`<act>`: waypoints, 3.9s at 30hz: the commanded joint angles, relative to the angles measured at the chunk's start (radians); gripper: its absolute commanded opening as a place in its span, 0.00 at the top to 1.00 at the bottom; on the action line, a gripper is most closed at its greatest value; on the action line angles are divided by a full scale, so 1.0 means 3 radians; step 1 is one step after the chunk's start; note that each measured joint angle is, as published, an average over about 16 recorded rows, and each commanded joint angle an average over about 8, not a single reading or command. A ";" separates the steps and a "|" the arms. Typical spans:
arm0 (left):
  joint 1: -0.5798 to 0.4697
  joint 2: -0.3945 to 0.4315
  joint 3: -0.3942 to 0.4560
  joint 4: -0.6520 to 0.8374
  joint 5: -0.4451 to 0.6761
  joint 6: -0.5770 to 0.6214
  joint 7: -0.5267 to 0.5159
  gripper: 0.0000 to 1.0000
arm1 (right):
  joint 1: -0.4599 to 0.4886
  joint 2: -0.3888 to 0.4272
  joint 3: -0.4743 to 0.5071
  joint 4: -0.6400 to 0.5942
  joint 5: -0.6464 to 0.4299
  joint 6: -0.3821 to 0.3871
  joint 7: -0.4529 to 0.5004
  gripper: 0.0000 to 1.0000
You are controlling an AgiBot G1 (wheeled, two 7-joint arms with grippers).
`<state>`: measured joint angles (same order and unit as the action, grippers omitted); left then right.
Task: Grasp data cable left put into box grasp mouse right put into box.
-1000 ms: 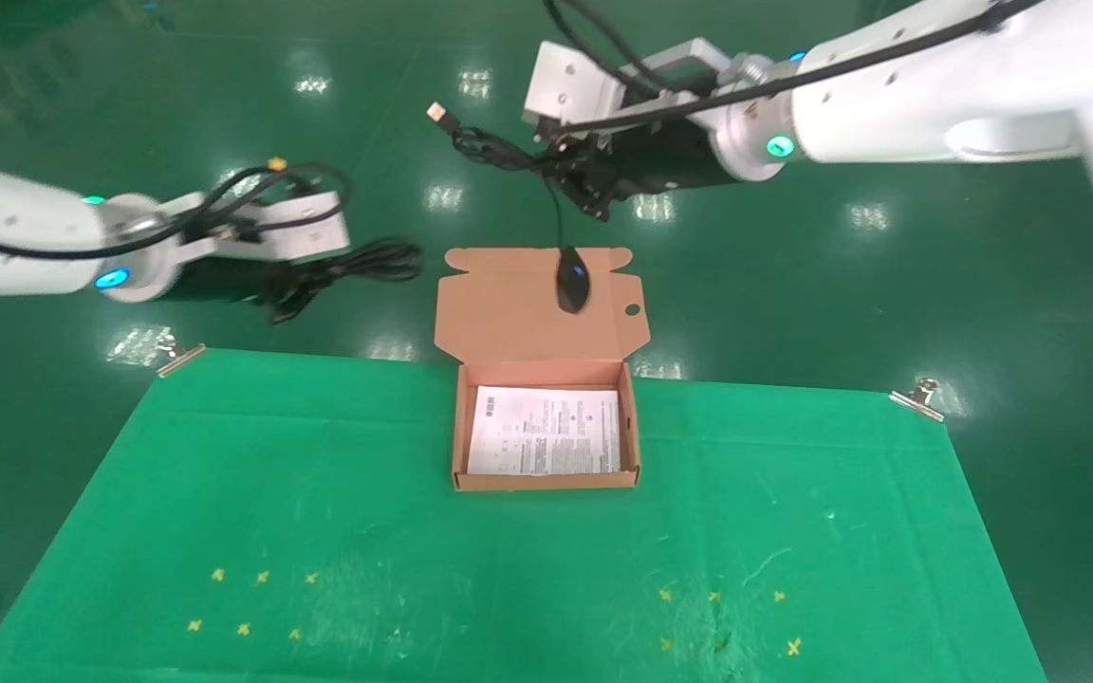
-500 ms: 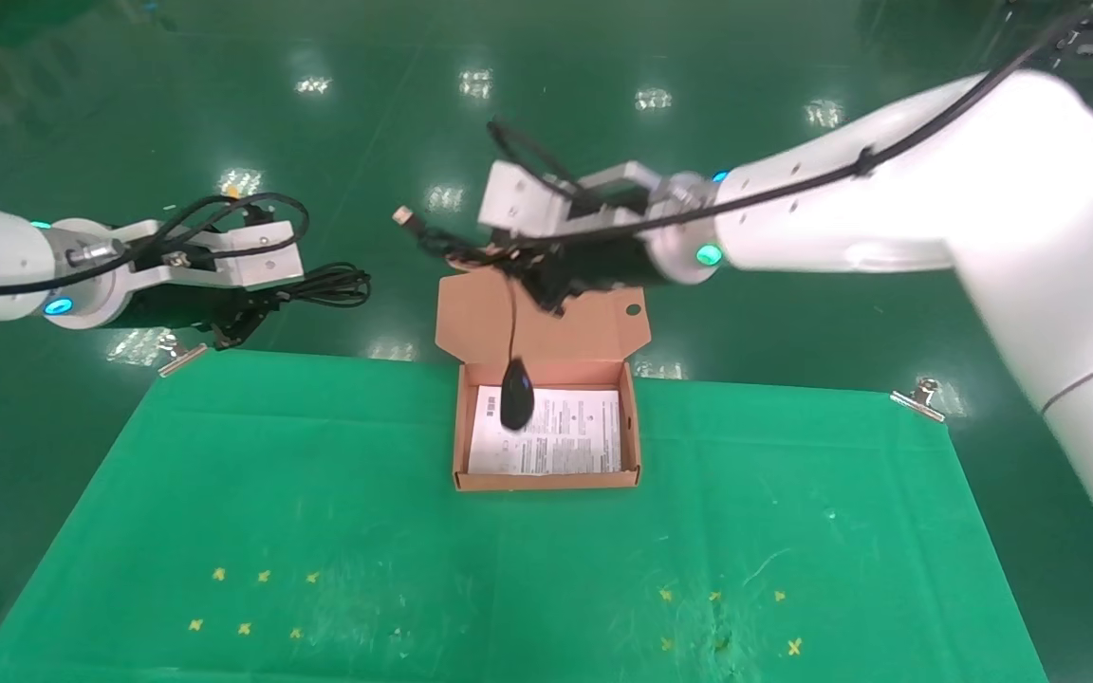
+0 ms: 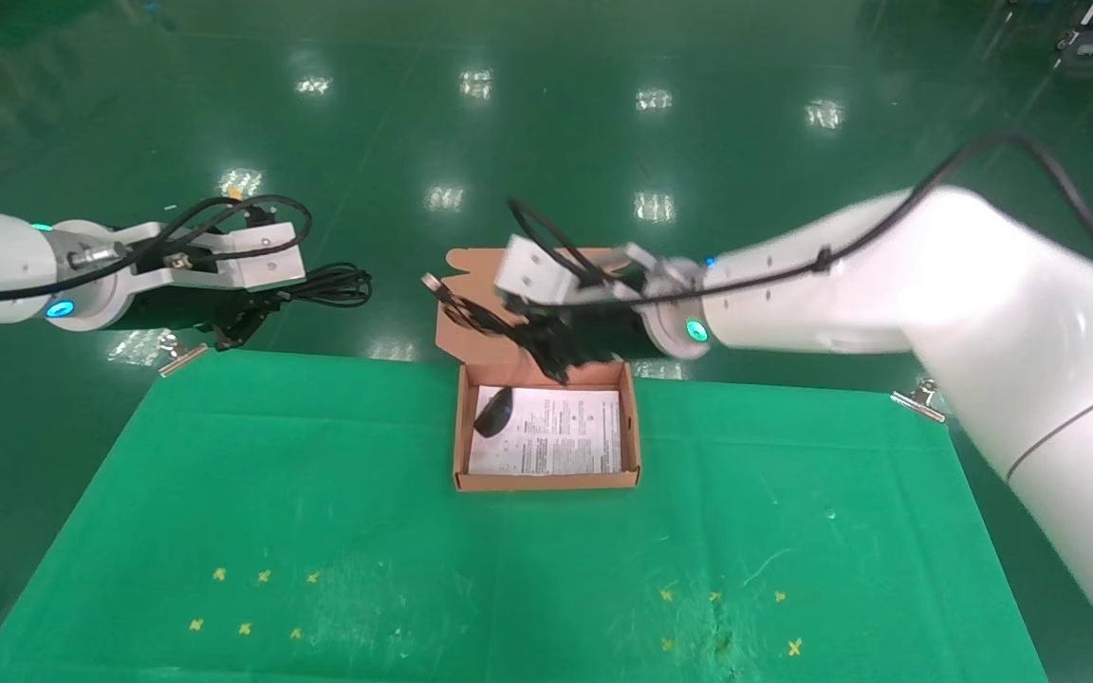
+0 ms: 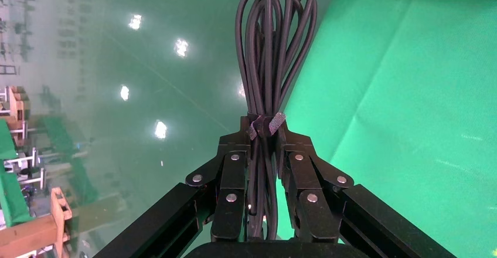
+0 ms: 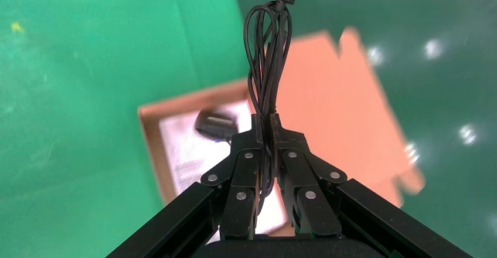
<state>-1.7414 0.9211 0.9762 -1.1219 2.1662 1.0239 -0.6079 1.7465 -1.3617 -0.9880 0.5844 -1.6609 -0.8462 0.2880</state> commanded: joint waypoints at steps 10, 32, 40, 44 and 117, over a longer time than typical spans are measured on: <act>0.0002 -0.0002 0.0000 -0.0009 0.0006 0.0002 -0.0009 1.00 | -0.0152 -0.0028 -0.0344 -0.0237 0.0157 0.0341 0.0141 1.00; 0.0122 0.0109 0.0036 0.0012 -0.0051 -0.0064 0.0028 1.00 | -0.0199 0.0091 -0.0761 0.0038 0.0401 0.0541 0.0279 0.00; 0.0456 0.0437 0.0073 0.0276 -0.0204 -0.0485 0.0206 1.00 | -0.0129 0.0267 -0.0736 0.0177 0.0419 0.0532 0.0312 0.00; 0.0596 0.0646 0.0090 0.0457 -0.0261 -0.0773 0.0376 1.00 | -0.0063 0.0451 -0.0717 0.0264 0.0398 0.0539 0.0346 0.00; 0.0563 0.1117 0.0032 0.1340 -0.2007 -0.1788 0.1899 0.00 | 0.0394 0.1578 -0.0410 0.1677 -0.0272 -0.0056 0.1124 0.00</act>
<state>-1.5725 1.2561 0.9856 -0.7199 1.5642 0.4874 -0.0383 1.8646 -0.8882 -1.1110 1.0876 -1.7425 -0.8630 0.6252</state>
